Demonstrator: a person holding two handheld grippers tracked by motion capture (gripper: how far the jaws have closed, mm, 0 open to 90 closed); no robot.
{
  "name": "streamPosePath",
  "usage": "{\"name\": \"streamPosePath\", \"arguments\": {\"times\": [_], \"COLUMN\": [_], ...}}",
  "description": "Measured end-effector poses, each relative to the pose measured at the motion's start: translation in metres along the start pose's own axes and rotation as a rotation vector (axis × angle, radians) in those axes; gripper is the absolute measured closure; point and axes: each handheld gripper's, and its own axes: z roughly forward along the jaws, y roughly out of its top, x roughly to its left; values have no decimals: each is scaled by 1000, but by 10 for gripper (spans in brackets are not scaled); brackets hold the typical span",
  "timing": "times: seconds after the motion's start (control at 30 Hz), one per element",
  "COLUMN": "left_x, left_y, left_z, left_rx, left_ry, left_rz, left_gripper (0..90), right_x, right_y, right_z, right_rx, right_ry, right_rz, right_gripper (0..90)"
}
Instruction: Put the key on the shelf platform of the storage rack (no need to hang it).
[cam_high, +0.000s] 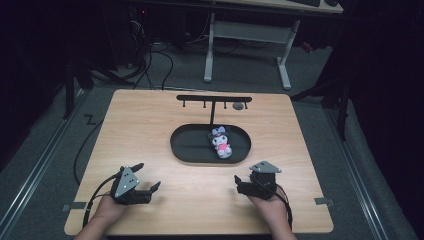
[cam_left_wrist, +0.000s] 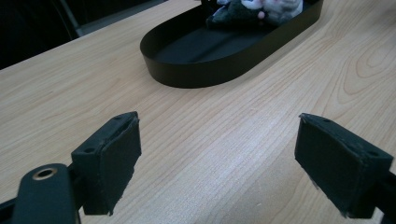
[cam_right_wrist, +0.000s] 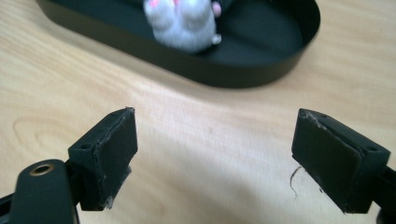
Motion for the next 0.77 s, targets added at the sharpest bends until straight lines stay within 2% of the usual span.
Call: {"name": "streamPosePath", "arguments": {"times": [0.07, 0.13, 0.17, 0.2, 0.33, 0.37, 0.5, 0.63, 0.77], "left_x": [0, 1, 1, 1, 1, 0, 0, 1, 0], "left_y": [0, 1, 1, 1, 1, 1, 1, 3, 3], "left_z": [0, 1, 1, 2, 2, 1, 2, 6, 7], "left_rx": [-3, 7, 7, 8, 10, 11, 11, 23, 26], "left_ry": [-2, -13, -13, -18, -16, -16, -24, -29, -33], "left_rz": [0, -2, -2, -2, 2, 10, 16, 9, 18], "left_gripper": [154, 154, 154, 154, 154, 154, 154, 154, 154], "right_x": [0, 1, 1, 3, 5, 5, 6, 7, 6], "right_y": [-10, -25, -25, -32, -34, -33, -34, -34, -35], "right_z": [-6, -14, -14, -21, -24, -22, -20, -21, -19], "right_rx": [-22, -59, -59, -73, -88, -84, -95, -121, -118], "right_ry": [-6, -8, -8, -7, 1, 18, 23, 14, 22], "right_rz": [4, 41, 41, 60, 75, 88, 71, 76, 78], "right_gripper": [146, 147, 147, 147, 141, 133, 135, 147, 146]}}
